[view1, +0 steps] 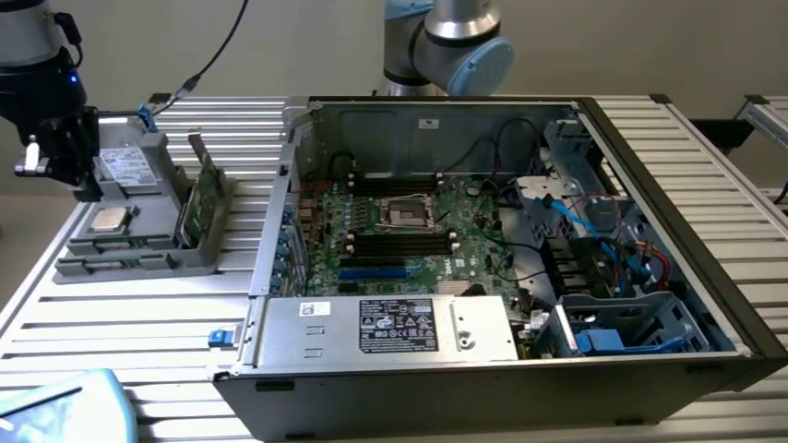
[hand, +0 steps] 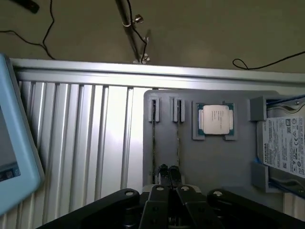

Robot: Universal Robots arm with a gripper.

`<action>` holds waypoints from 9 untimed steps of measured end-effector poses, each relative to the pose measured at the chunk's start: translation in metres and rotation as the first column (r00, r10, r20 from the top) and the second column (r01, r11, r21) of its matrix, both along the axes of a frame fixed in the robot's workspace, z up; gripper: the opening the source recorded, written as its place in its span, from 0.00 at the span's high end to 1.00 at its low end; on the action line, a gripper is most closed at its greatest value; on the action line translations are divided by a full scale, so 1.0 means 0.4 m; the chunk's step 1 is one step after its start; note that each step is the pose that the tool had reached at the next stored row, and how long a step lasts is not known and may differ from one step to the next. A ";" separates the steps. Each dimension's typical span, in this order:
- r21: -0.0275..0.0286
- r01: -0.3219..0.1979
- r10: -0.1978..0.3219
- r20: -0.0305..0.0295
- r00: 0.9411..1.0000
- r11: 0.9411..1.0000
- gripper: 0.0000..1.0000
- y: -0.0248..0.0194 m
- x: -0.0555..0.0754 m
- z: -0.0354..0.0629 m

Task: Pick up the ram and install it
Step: 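Pick up the ram and move it above insertion slot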

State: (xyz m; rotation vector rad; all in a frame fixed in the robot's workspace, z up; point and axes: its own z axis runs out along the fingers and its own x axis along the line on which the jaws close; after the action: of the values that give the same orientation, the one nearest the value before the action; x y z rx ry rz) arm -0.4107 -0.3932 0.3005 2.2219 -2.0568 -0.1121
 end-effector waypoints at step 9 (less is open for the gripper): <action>0.000 -0.164 0.164 -0.004 0.986 0.986 0.89 0.000 0.000 -0.009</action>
State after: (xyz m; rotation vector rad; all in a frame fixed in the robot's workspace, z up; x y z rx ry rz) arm -0.4108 -0.3933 0.2969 2.3776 -1.8612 -0.1022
